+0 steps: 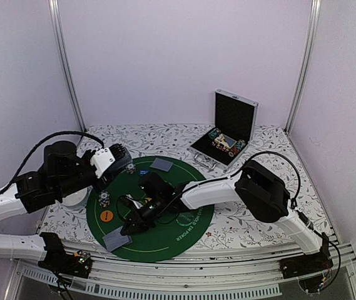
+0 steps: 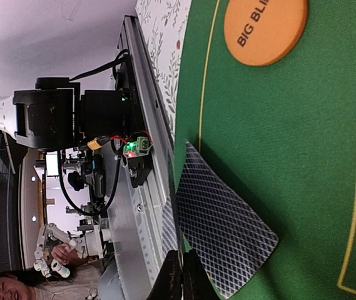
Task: Distribute texas hold em gaming equipment
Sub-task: Distribute the poker card in the big blind area, then pick up the poker card from the face-down deck piles.
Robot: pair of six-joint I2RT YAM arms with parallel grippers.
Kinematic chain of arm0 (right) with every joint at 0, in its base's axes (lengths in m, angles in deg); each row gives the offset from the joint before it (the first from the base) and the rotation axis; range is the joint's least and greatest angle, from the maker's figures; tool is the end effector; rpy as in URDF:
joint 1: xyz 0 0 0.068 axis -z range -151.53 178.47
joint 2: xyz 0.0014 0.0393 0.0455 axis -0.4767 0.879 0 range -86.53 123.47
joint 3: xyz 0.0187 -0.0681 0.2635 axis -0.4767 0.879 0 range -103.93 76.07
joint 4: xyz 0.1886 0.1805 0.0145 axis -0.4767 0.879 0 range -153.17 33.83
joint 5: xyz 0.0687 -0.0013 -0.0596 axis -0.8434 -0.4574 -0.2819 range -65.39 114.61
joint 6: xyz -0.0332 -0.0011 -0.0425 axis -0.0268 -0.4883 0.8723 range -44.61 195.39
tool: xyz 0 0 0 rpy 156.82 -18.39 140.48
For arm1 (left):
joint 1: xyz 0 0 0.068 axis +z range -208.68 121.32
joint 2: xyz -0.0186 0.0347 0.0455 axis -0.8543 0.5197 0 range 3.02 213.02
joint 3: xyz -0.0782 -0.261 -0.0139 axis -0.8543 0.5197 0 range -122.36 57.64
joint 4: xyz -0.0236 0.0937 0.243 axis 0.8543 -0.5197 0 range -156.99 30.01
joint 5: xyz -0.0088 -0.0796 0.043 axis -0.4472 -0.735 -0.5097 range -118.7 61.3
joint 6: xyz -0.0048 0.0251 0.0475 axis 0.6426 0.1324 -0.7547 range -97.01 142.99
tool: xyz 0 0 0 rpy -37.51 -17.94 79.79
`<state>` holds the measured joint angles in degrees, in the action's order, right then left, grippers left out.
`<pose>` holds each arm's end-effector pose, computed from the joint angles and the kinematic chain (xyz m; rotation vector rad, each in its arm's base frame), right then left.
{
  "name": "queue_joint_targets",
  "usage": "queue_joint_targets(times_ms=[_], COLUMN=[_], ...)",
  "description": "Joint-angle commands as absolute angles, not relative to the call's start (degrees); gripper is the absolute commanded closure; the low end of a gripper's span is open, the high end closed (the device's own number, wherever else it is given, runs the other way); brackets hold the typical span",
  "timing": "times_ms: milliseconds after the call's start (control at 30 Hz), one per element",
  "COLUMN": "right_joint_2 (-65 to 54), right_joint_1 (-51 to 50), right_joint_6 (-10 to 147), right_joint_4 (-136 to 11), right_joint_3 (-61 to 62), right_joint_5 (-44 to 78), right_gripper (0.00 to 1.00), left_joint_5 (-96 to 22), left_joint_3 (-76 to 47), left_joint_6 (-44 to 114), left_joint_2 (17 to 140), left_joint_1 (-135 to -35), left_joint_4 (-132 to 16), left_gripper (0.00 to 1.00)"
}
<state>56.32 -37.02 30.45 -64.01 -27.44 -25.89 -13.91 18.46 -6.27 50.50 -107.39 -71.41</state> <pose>0.1963 0.4969 0.1039 0.9735 -2.2833 -1.6101 0.1355 -0.1402 0.2955 1.0577 1.5822 0.0170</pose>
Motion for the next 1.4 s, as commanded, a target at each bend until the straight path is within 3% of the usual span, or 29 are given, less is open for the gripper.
queue_joint_targets(times_ms=[0, 300, 500, 800, 900, 1067, 1167, 1367], right_joint_2=[54.7, 47.7, 40.0, 25.9, 20.9, 17.0, 16.9, 17.0], right_joint_1=[-36.6, -36.9, -36.6, -28.3, -26.3, -26.2, -26.2, -26.6], right_joint_6=[29.5, 31.8, 38.1, 45.1, 49.8, 61.0, 64.6, 66.8], right_joint_4=[-65.6, -62.5, -55.3, -46.7, -43.4, -42.6, -45.6, -60.1], right_joint_3=[-25.5, -20.9, -19.4, -6.4, -7.7, -13.3, -15.1, -12.9], right_joint_5=[-22.3, -17.6, -13.3, -4.2, 3.0, 10.5, 8.7, -6.8], right_gripper=[0.91, 0.53, 0.35, 0.33, 0.33, 0.20, 0.02, 0.01], left_joint_5=[-14.3, -15.1, -15.8, -16.8, -20.7, -25.2, -26.3, -26.7], left_joint_3=[17.3, 16.4, 16.9, 17.0, 17.4, 18.2, 18.7, 19.6], left_joint_6=[-5.4, -5.2, -5.3, -5.7, -6.2, -7.4, -7.9, -8.9], left_joint_2=[49.6, 51.4, 51.3, 52.2, 52.3, 51.8, 51.8, 51.5], left_joint_1=[-107.7, -107.7, -107.8, -107.8, -107.9, -108.2, -108.3, -108.3], left_joint_4=[-70.2, -71.5, -71.5, -71.3, -71.6, -71.6, -71.1, -70.3], left_gripper=[0.55, 0.55, 0.55, 0.55, 0.55, 0.55, 0.56, 0.57])
